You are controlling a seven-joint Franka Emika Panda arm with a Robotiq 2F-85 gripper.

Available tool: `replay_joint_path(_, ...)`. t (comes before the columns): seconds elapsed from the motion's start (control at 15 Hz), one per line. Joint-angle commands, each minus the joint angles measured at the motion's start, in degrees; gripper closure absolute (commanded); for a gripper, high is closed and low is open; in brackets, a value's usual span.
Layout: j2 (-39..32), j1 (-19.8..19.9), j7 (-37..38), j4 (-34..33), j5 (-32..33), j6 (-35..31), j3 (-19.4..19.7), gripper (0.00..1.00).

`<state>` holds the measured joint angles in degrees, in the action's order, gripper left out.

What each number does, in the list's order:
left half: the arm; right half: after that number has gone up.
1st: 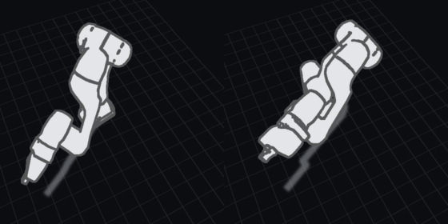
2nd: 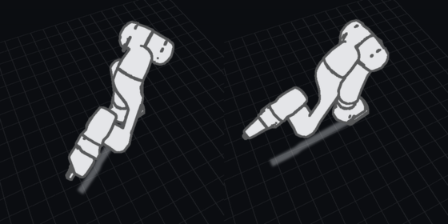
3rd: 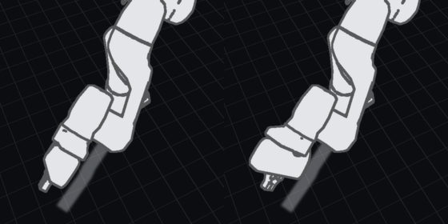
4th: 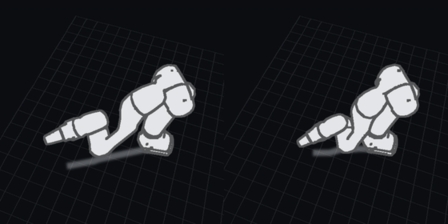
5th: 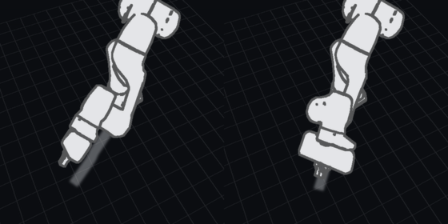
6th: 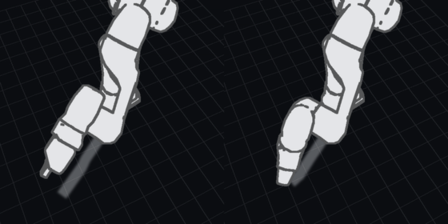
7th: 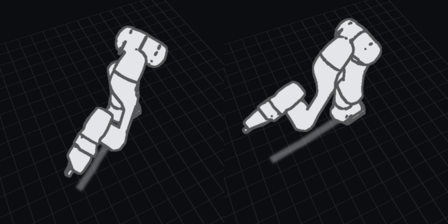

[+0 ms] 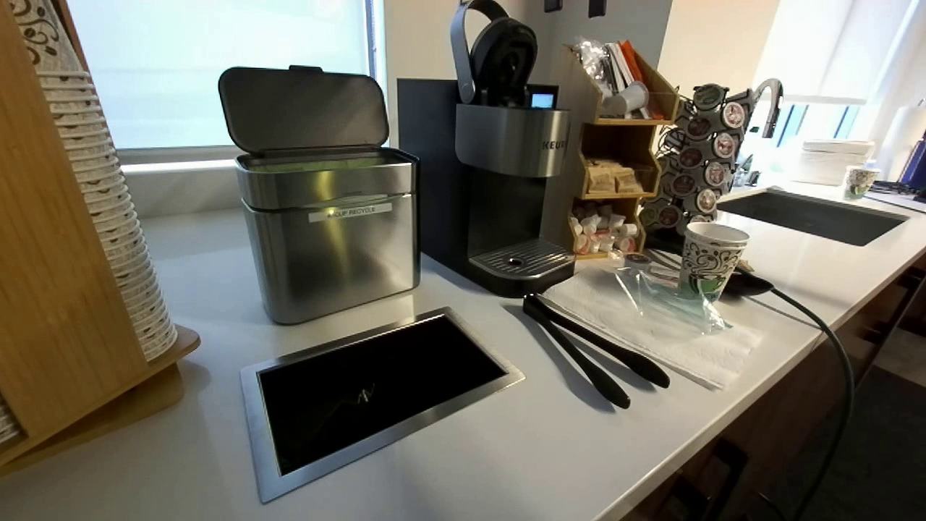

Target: Close the lid of the coffeemaker

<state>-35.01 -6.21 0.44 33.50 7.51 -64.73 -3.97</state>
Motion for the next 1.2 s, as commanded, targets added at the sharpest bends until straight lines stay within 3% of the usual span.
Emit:
replay_joint_path(0.0, 0.86, -0.09, -0.29, -1.24, 0.71, -7.82, 0.10, 0.00)
replay_joint_path(0.27, 0.42, -0.94, -1.41, -3.82, 3.46, -19.88, 0.86, 0.00)
replay_joint_path(0.53, -3.54, 0.01, -1.41, -5.78, 3.86, -37.30, 1.23, 0.00)
replay_joint_path(0.6, -0.15, -0.20, -1.29, -2.47, 2.90, -32.41, 0.87, 0.00)
replay_joint_path(1.13, -5.68, 0.76, 0.78, -4.64, 1.88, -44.20, 1.08, 0.00)
